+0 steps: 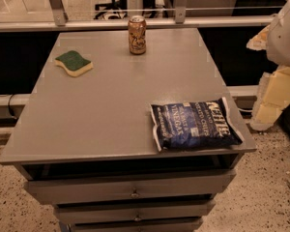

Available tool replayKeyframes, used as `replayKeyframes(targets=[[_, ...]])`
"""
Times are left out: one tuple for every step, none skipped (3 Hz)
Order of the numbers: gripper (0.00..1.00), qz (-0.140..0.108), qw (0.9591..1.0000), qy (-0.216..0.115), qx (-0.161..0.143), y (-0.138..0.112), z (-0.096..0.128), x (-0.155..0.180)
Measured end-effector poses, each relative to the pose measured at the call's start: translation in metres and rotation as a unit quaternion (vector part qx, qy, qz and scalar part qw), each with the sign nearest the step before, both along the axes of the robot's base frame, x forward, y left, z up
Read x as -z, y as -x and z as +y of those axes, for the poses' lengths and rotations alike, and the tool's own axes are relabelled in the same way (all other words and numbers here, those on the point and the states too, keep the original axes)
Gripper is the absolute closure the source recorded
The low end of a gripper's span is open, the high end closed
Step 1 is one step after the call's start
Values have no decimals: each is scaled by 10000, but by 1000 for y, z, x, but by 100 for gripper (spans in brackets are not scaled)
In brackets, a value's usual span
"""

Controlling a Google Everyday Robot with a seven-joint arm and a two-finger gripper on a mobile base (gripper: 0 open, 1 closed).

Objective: Move blue chip bag near orange can

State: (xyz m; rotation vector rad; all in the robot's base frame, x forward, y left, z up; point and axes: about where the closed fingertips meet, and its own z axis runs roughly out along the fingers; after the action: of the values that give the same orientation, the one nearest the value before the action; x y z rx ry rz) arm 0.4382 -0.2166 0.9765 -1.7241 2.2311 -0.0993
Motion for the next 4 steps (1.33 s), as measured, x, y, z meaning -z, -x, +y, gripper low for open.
replayKeyframes(targets=[[0, 0, 10000, -2, 0, 0, 0, 0], [0, 151, 9994, -303, -7, -4, 11, 21], [0, 580, 9955, -737, -100, -8, 35, 60], [0, 956, 9865, -1288, -335, -8, 69, 95]])
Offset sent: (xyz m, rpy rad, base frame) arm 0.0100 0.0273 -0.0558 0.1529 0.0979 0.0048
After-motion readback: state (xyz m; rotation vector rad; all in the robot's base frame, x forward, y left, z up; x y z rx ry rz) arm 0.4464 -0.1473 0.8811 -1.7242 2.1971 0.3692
